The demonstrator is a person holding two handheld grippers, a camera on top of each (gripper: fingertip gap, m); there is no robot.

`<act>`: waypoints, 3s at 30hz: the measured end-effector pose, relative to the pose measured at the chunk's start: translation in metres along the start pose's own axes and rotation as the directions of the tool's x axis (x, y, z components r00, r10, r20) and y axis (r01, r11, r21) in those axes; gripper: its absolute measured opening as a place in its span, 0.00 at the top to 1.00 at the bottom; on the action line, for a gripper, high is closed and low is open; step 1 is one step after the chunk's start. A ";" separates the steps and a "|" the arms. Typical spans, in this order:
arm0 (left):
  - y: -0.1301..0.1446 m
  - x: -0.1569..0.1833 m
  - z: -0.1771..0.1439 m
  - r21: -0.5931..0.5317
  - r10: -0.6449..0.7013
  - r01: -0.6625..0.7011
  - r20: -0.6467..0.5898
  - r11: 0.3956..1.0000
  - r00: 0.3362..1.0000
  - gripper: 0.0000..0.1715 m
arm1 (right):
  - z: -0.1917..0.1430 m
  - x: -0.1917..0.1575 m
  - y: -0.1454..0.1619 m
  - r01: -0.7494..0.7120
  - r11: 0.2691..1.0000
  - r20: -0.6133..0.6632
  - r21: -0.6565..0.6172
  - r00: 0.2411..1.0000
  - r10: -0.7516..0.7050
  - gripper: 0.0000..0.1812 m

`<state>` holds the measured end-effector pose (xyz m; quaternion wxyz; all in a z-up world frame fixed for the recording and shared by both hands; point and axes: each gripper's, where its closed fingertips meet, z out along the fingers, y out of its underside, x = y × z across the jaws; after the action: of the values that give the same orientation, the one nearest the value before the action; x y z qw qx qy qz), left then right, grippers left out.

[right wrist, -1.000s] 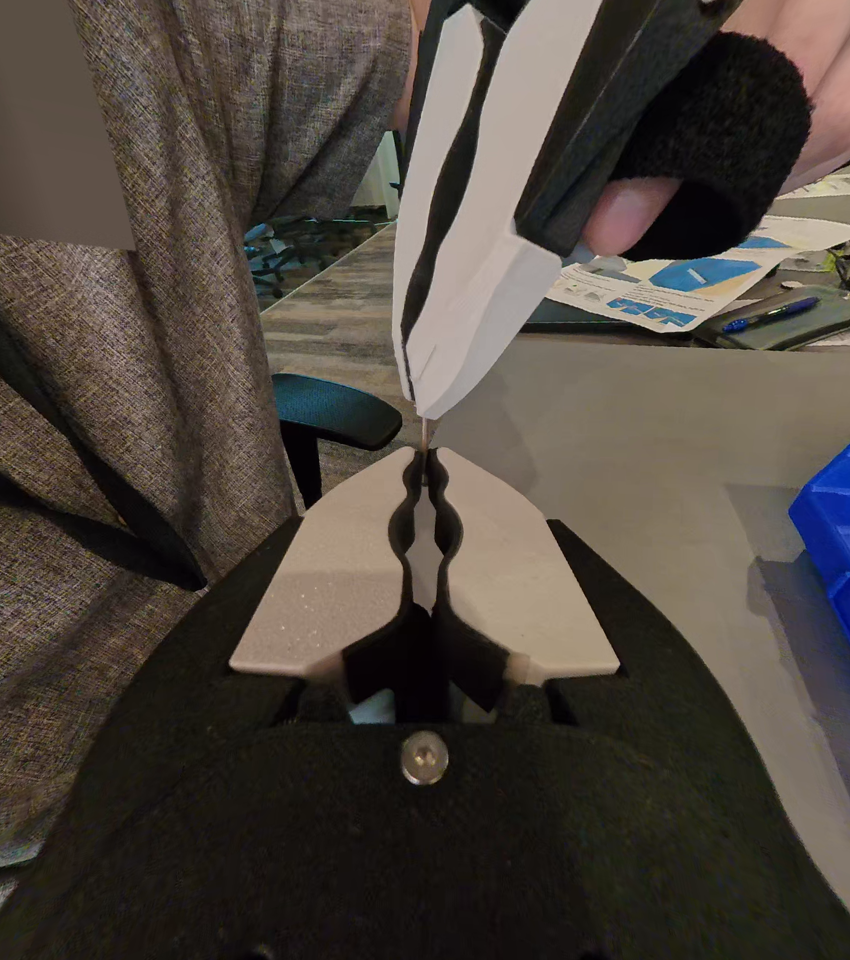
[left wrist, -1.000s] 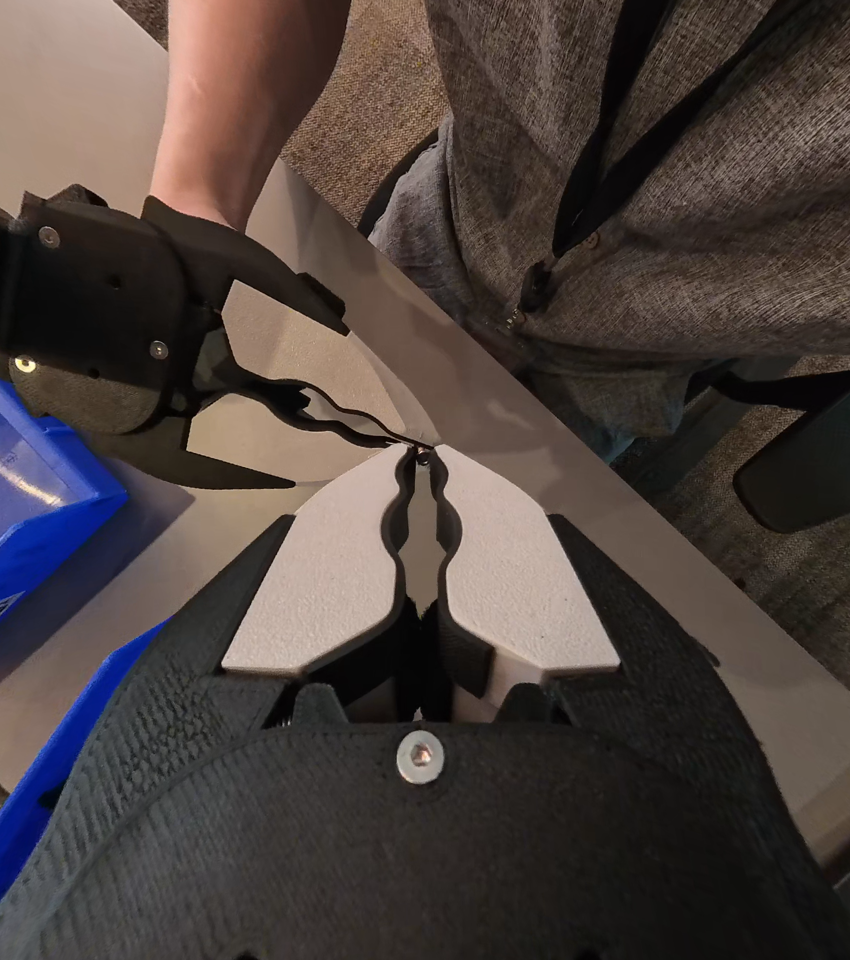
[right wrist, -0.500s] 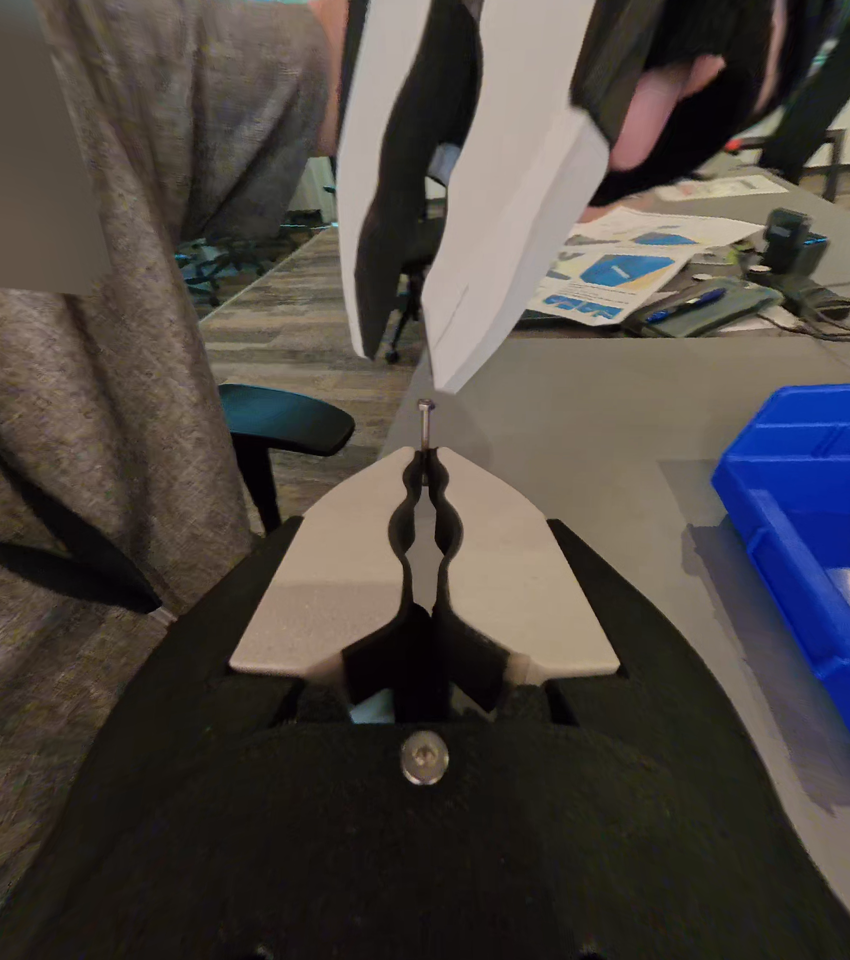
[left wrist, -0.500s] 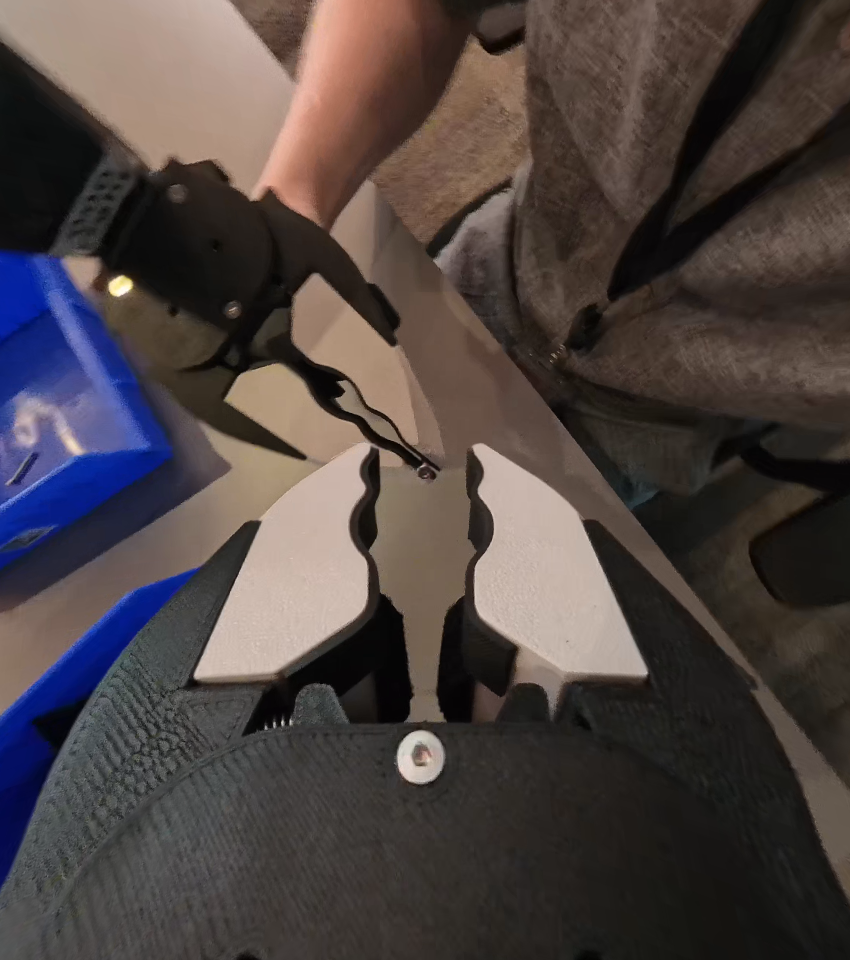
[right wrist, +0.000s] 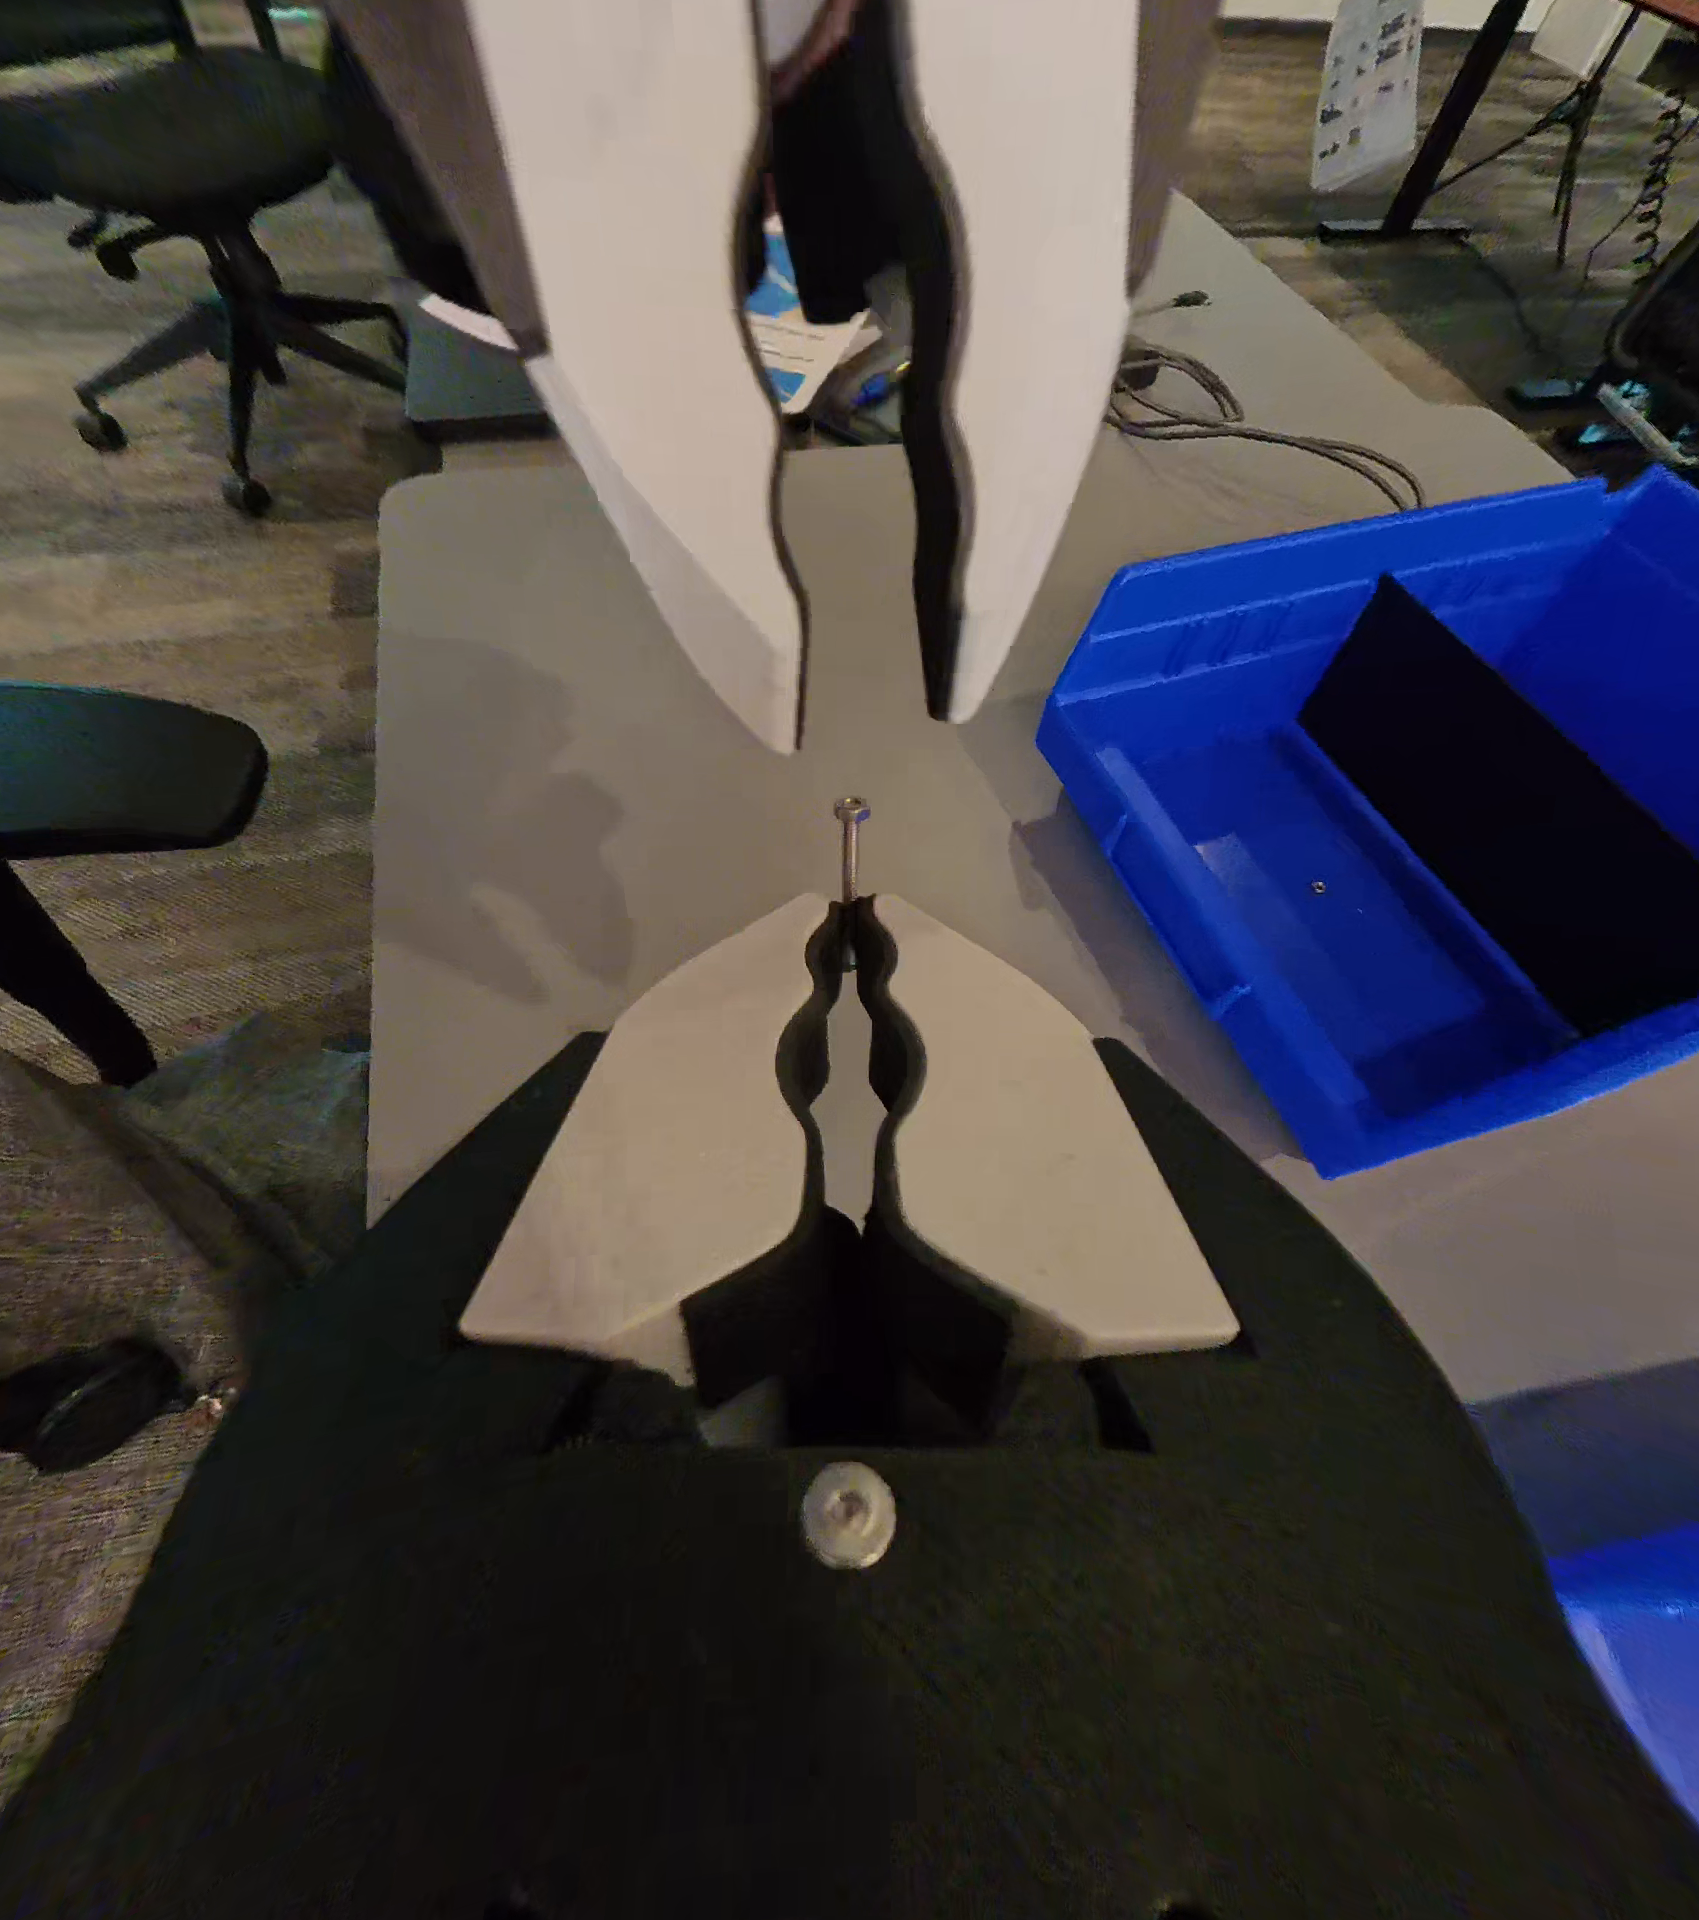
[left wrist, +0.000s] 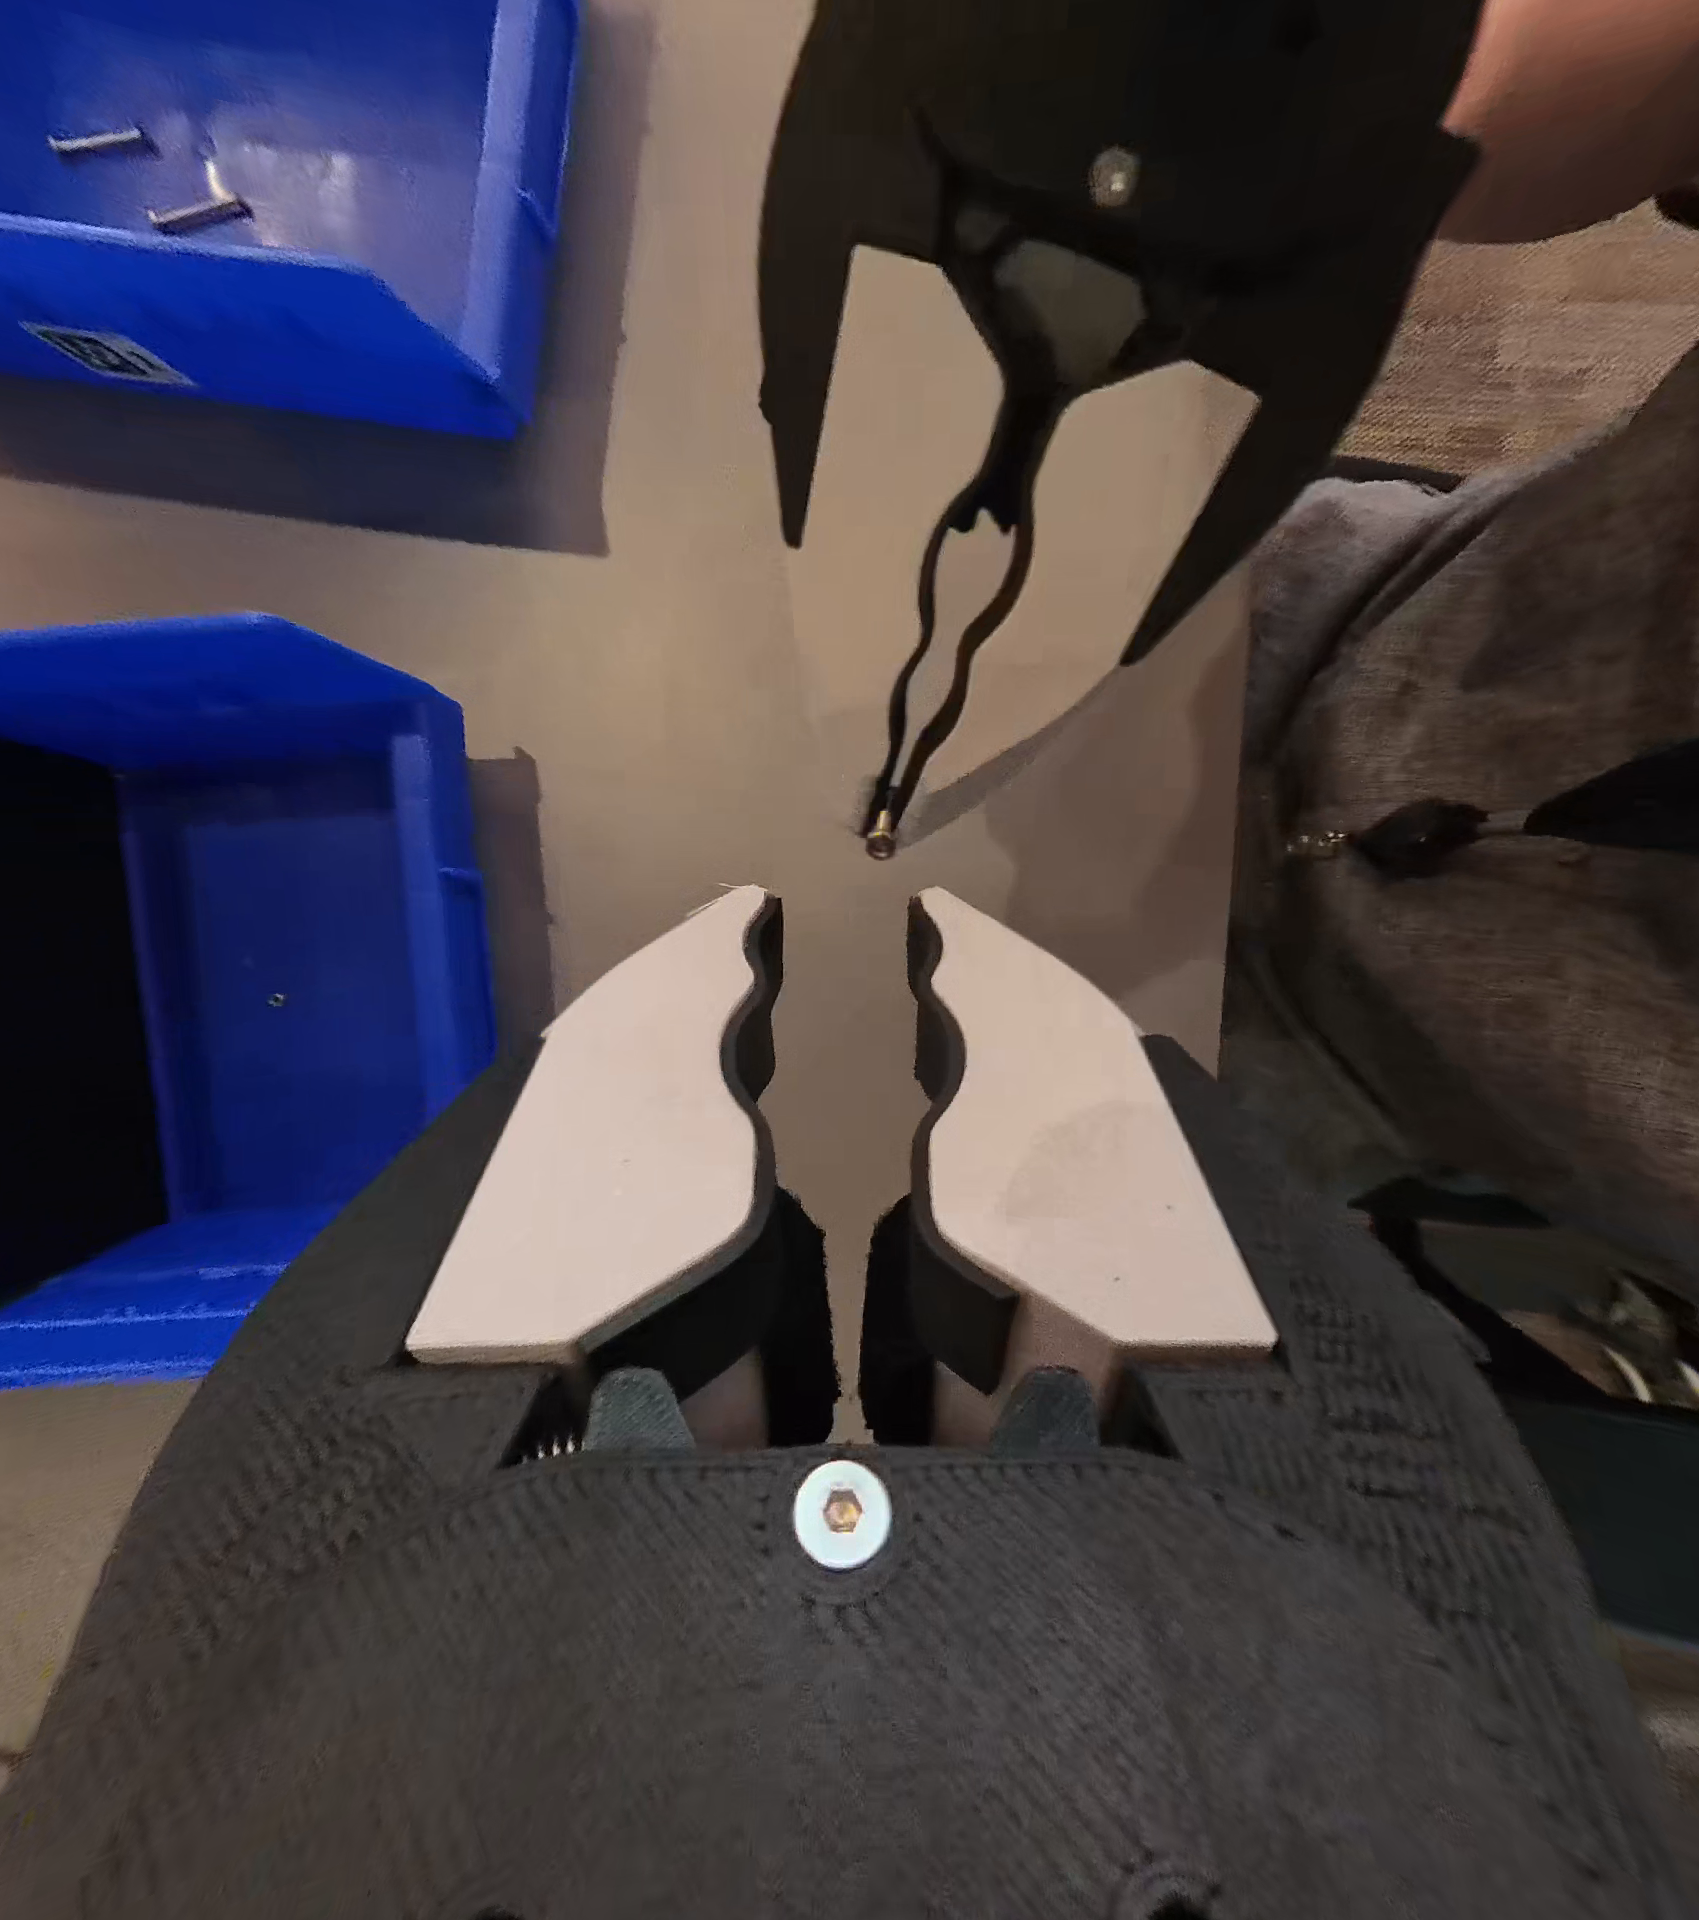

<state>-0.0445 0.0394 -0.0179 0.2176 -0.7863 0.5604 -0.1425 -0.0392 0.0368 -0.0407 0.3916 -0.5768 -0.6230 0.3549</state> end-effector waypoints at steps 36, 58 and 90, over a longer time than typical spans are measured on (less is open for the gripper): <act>-0.008 -0.009 0.016 0.136 -0.361 0.387 -0.184 0.912 0.914 0.96 | 0.002 0.022 0.002 0.124 0.976 -0.258 -0.181 0.951 -0.169 0.99; -0.002 0.038 0.006 0.070 0.130 -0.113 -0.335 0.991 0.933 0.97 | -0.008 -0.034 -0.004 0.018 0.998 0.459 0.053 0.887 -0.041 0.99; -0.026 0.066 -0.026 0.239 0.447 -0.384 -0.342 0.892 0.826 0.77 | -0.029 -0.078 -0.024 -0.280 0.960 0.929 -0.021 0.350 0.123 0.99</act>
<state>-0.0129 -0.0206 0.0164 0.1903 -0.5808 0.7369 -0.2890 -0.0219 -0.0437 -0.0123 -0.0292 -0.3234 -0.6320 0.7036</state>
